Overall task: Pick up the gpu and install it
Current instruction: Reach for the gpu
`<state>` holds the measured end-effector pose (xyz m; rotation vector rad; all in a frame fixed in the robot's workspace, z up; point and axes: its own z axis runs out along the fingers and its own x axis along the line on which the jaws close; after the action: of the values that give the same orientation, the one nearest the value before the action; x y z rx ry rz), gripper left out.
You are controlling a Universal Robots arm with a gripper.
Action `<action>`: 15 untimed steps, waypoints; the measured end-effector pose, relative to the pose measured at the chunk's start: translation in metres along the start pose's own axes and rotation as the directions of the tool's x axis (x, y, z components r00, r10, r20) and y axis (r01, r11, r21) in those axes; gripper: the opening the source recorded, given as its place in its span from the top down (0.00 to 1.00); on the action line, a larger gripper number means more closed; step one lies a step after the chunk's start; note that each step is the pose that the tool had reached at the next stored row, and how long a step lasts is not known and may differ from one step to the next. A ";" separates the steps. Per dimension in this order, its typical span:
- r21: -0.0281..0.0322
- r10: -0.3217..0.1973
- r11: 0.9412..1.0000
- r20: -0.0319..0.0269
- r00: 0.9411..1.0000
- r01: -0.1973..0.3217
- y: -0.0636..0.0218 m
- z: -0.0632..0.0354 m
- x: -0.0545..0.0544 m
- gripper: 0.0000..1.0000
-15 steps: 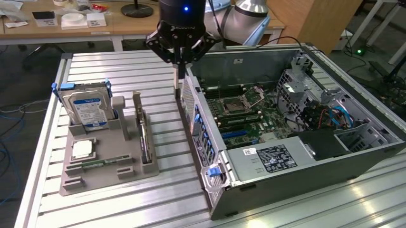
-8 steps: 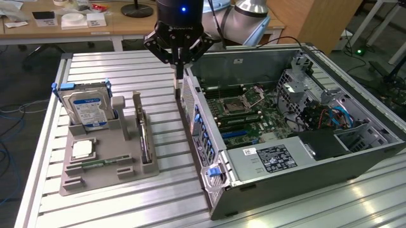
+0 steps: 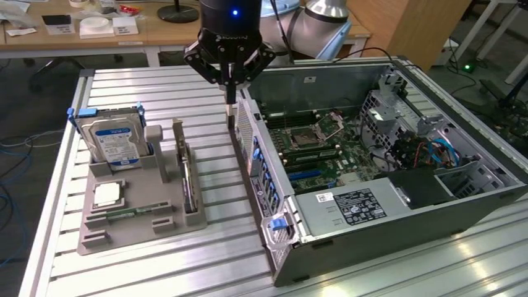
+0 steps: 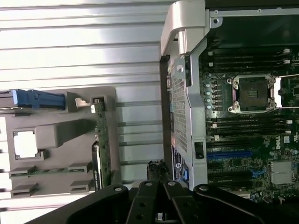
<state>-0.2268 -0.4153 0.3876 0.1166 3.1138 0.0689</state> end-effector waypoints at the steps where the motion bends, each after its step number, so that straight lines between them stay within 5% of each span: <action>1: 0.000 0.000 1.000 0.000 1.000 0.000 -0.0002 0.0000 0.000 0.89; 15: 0.000 0.000 1.000 0.000 1.000 0.000 -0.0027 0.0002 0.007 0.89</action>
<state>-0.2341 -0.4174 0.3871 0.1167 3.1139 0.0688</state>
